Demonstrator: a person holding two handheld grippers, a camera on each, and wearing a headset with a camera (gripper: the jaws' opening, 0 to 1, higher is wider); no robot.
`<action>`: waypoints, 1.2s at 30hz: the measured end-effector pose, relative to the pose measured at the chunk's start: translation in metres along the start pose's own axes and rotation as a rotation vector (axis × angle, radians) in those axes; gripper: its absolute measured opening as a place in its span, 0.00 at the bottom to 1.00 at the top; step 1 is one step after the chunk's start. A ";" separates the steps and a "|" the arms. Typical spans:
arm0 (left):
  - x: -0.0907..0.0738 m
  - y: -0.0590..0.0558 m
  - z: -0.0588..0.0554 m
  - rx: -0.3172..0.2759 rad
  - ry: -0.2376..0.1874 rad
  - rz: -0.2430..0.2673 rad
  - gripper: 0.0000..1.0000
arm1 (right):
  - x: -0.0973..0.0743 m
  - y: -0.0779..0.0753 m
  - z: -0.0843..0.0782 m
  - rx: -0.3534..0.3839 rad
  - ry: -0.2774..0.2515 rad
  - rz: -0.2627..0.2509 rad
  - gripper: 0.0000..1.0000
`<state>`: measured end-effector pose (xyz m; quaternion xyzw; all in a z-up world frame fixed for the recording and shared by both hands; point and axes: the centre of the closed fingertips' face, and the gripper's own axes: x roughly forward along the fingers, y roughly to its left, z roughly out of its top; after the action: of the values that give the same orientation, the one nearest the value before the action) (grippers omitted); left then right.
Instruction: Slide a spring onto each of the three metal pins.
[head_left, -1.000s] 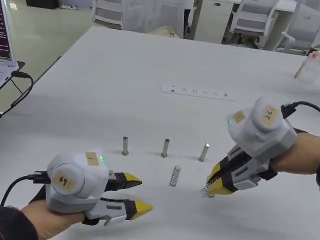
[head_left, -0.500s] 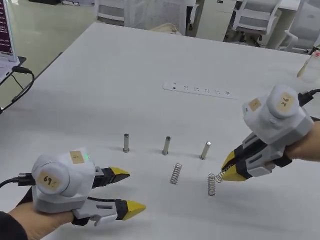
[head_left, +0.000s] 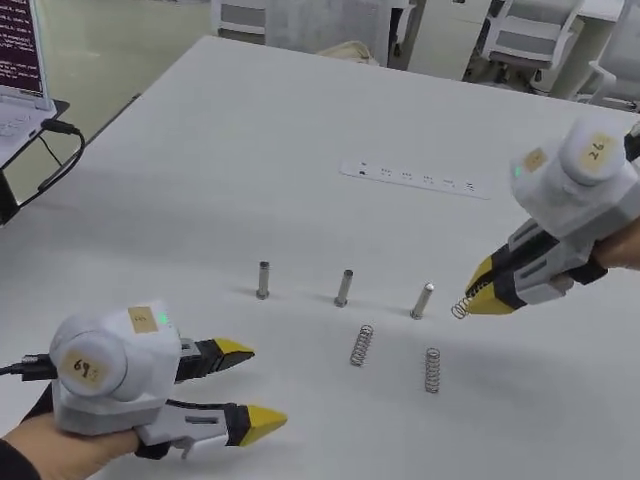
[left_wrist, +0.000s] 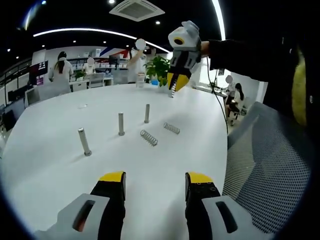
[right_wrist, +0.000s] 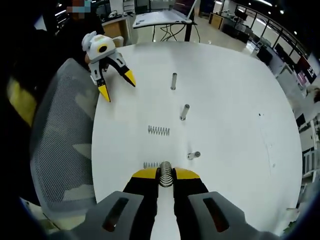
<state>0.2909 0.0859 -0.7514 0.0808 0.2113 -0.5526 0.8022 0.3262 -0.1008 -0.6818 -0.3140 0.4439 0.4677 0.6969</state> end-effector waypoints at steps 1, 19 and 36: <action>0.000 0.000 0.000 0.000 -0.001 0.000 0.42 | -0.001 -0.003 0.001 -0.002 0.001 -0.003 0.08; 0.000 0.002 0.005 -0.010 -0.016 0.001 0.41 | 0.018 -0.051 0.008 -0.030 0.054 -0.040 0.08; 0.001 0.002 0.004 -0.018 -0.020 0.001 0.41 | 0.037 -0.058 0.003 -0.045 0.119 -0.007 0.08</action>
<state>0.2938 0.0842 -0.7485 0.0683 0.2084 -0.5509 0.8053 0.3872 -0.1057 -0.7131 -0.3586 0.4728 0.4557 0.6635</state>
